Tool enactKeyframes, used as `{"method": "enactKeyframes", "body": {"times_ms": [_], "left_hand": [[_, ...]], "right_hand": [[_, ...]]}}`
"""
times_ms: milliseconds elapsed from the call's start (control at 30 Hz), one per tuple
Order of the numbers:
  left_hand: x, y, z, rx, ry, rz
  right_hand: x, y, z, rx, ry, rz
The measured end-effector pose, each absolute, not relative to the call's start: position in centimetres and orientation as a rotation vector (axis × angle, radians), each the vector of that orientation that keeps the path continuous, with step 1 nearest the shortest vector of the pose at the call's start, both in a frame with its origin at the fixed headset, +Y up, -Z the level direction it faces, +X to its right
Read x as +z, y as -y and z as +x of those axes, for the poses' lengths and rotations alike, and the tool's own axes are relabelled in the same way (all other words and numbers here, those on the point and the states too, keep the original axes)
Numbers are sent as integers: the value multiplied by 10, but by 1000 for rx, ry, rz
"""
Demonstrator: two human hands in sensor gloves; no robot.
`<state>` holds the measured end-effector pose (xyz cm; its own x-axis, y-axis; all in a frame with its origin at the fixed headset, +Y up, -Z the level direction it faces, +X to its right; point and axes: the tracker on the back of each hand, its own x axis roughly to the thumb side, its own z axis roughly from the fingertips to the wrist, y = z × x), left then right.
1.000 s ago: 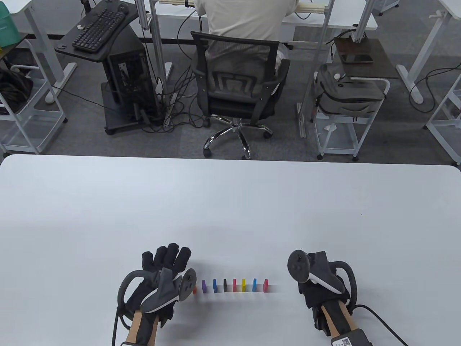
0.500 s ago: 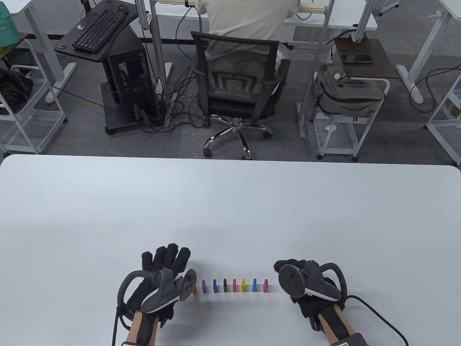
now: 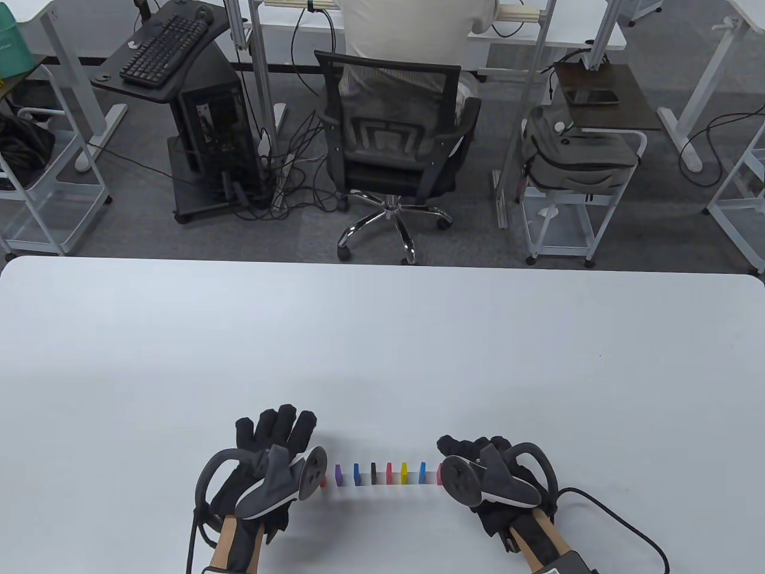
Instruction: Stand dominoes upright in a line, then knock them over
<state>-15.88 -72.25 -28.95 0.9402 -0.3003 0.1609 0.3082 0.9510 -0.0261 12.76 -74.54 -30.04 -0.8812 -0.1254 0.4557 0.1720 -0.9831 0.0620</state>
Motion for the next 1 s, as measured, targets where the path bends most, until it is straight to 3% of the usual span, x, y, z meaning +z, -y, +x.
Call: {"method": "enactKeyframes", "body": {"times_ms": [1000], "left_hand": [[-290,723,-158,-321,155,-60]], "right_hand": [[-300,747,125,-2881,149,-682]]}}
